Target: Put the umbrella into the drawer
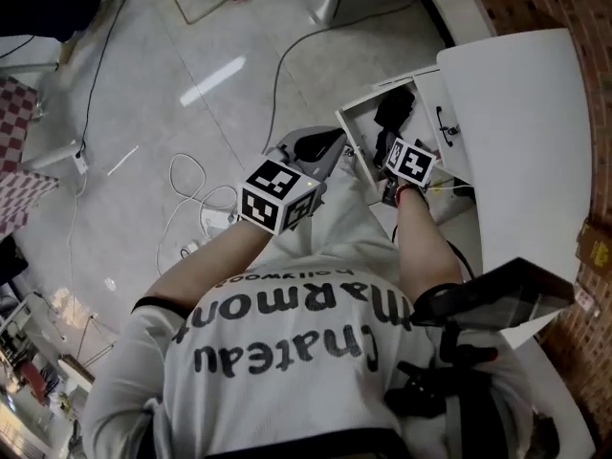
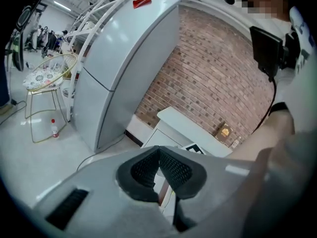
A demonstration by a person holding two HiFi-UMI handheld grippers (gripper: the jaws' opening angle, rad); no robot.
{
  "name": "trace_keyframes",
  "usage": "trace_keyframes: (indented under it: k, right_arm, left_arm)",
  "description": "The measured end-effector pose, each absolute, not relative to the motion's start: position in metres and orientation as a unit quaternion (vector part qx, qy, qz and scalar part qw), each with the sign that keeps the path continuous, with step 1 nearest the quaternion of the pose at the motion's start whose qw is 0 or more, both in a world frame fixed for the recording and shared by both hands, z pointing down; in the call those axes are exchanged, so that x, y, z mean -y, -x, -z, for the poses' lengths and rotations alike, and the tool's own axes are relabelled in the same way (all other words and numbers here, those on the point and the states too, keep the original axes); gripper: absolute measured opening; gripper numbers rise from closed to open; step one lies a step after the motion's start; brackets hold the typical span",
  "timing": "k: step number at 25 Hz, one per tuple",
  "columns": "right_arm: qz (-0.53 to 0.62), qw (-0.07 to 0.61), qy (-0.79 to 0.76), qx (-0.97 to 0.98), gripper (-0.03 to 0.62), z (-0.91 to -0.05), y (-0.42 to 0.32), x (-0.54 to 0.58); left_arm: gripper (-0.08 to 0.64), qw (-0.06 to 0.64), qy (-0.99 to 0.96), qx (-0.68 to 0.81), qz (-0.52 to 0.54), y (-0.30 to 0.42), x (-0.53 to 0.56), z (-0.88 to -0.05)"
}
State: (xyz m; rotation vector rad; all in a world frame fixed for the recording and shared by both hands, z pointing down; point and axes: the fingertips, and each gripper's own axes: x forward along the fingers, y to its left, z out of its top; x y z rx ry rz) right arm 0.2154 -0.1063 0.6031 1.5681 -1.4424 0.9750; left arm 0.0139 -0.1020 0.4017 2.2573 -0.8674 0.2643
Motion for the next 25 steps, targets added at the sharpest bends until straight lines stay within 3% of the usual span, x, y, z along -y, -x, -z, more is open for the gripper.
trace_keyframes:
  k: [4,6,9,18,25]
  right_arm:
    - [-0.417,0.348,-0.587,0.601,0.287,-0.560,-0.192,0.115]
    - [-0.436,0.319,-0.577,0.612,0.205,-0.537,-0.182,0.123]
    - [-0.436,0.277,-0.579,0.631,0.150,-0.490,-0.171,0.134]
    - [-0.335,0.155,-0.598,0.712,0.127,-0.315,-0.160,0.188]
    - [-0.250,0.006,-0.586,0.771,0.118,-0.183,-0.159,0.187]
  left_arm:
    - [0.015,0.320,-0.878,0.343,-0.096,0.002,0.104,-0.377]
    - [0.015,0.314,-0.878,0.353,-0.082,0.008,0.112,-0.364]
    - [0.015,0.314,-0.876,0.362,-0.052,0.012,0.122,-0.336]
    - [0.015,0.248,-0.905,0.346,0.002,0.000,0.145,-0.238]
    - [0.015,0.185,-0.921,0.337,0.060,-0.014,0.141,-0.168]
